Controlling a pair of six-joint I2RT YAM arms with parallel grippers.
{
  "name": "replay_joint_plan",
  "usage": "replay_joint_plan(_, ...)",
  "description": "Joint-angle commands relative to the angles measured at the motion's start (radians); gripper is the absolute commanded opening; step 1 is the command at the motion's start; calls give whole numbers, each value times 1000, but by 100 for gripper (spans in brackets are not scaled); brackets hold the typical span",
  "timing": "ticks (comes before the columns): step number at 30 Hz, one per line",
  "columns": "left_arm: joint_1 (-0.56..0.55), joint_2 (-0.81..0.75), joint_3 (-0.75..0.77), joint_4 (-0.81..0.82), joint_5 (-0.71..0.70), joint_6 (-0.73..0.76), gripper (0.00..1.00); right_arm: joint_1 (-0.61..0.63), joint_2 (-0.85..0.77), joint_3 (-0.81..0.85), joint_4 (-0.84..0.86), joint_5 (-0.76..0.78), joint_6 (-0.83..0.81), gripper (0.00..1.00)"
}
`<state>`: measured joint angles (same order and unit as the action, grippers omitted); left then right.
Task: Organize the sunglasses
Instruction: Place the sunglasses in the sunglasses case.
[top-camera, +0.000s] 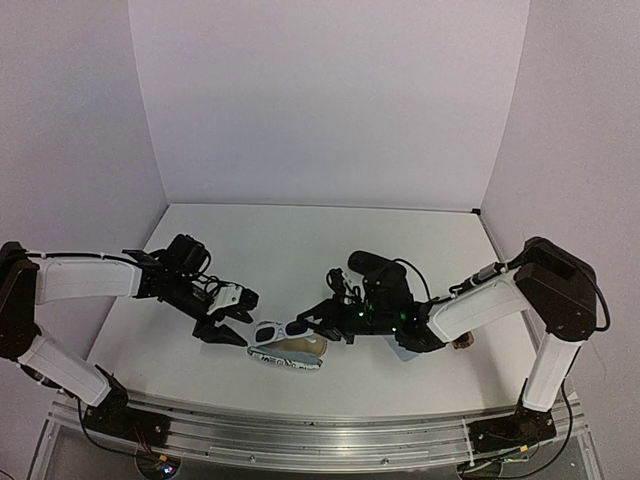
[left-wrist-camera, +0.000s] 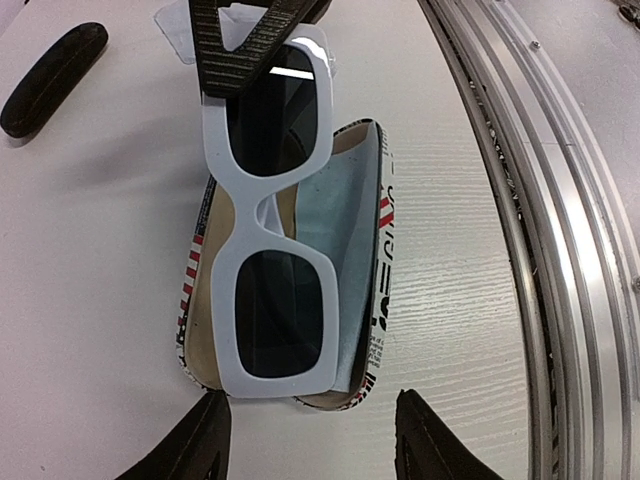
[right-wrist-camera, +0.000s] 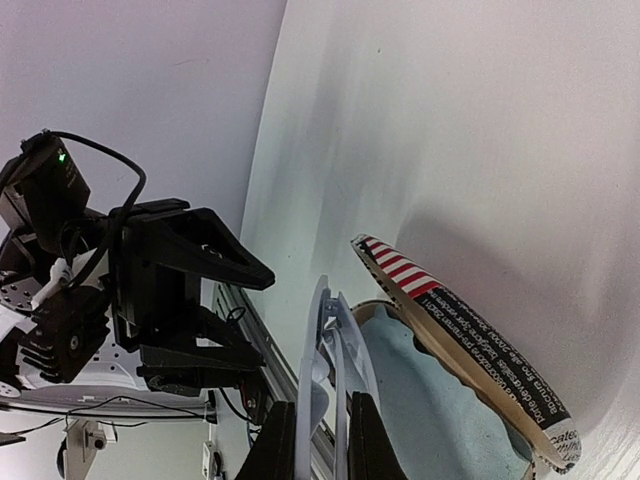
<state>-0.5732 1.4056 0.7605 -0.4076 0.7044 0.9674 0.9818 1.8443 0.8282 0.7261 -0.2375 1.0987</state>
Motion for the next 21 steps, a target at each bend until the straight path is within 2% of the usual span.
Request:
replay_joint_plan(1, -6, 37, -1, 20, 37, 67, 59, 31, 34, -4, 55, 32, 44, 12)
replay_joint_plan(9, -49, 59, -13, -5, 65, 121, 69, 36, 63, -16, 55, 18, 57, 12)
replay_joint_plan(14, -107, 94, -7, -2, 59, 61, 68, 42, 104, -27, 65, -29, 45, 15)
replay_joint_plan(21, -167, 96, -27, 71, -17, -53, 62, 42, 133, -45, 73, -66, -11, 17)
